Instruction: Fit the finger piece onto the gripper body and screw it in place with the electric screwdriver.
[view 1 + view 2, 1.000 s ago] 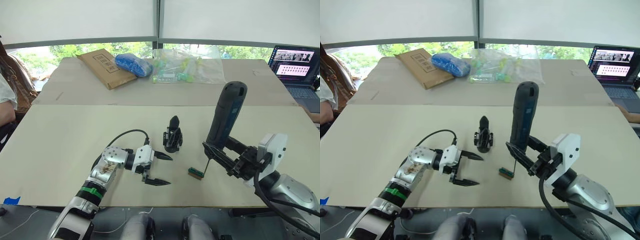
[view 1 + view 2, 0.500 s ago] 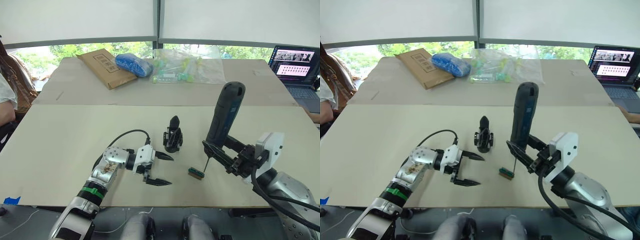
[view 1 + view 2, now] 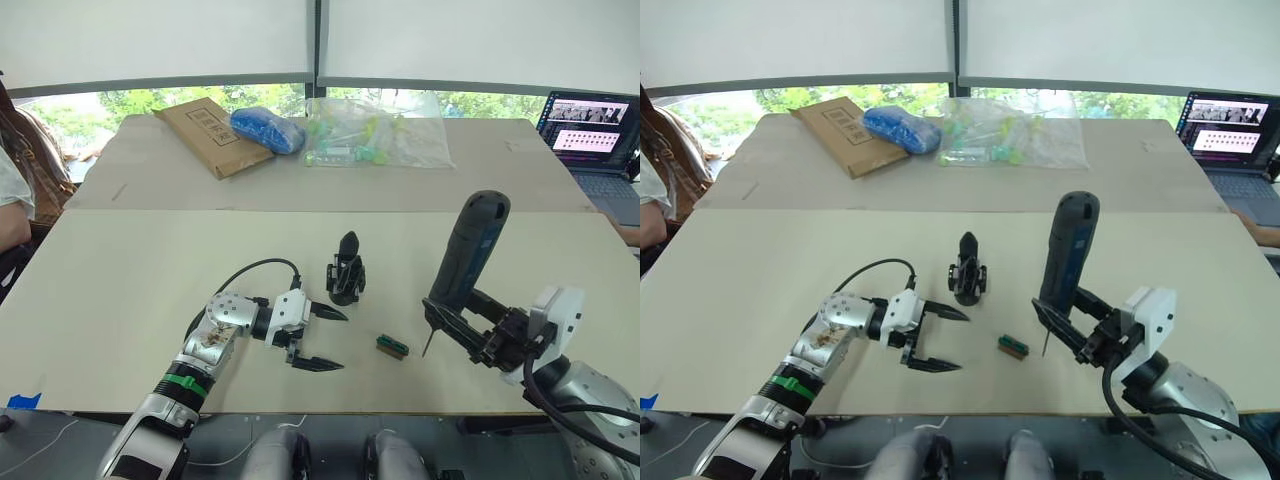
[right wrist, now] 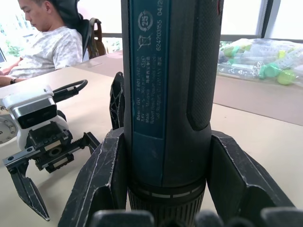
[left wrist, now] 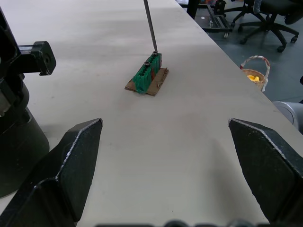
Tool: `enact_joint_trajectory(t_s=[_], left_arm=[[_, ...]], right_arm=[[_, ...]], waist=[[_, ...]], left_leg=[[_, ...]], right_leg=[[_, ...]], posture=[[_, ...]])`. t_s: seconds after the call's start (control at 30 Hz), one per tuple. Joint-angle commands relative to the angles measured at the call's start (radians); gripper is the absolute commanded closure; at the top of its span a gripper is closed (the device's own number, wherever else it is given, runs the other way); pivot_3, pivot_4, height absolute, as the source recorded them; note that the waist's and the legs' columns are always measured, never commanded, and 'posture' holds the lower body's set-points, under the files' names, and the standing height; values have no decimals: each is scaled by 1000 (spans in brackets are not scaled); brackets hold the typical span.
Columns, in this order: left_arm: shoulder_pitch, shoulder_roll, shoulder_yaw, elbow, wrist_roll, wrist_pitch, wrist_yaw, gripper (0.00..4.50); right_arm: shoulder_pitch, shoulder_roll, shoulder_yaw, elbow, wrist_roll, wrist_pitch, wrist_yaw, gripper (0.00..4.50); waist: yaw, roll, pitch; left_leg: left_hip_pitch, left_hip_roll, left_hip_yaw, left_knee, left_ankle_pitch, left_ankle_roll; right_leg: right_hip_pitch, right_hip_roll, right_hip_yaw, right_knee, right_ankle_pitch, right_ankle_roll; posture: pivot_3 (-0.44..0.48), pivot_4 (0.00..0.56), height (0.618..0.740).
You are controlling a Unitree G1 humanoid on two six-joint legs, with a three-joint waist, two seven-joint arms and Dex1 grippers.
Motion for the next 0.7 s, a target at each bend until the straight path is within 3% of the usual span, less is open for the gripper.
enact_joint_trajectory(t_s=[0.03, 0.7], left_arm=[[-10, -1, 4, -31, -6, -3, 1, 0], [-15, 2, 6, -32, -1, -3, 2, 0]], right_arm=[[-20, 3, -42, -91, 89, -8, -32, 2587], [-21, 11, 7, -145, 78, -46, -41, 2587]], waist=[[0, 0, 0], [1, 0, 0]], left_leg=[[0, 0, 0, 0, 0, 0], [0, 0, 0, 0, 0, 0]], right_leg=[[0, 0, 0, 0, 0, 0], [0, 0, 0, 0, 0, 0]], posture=[[0, 150, 732], [0, 150, 732]])
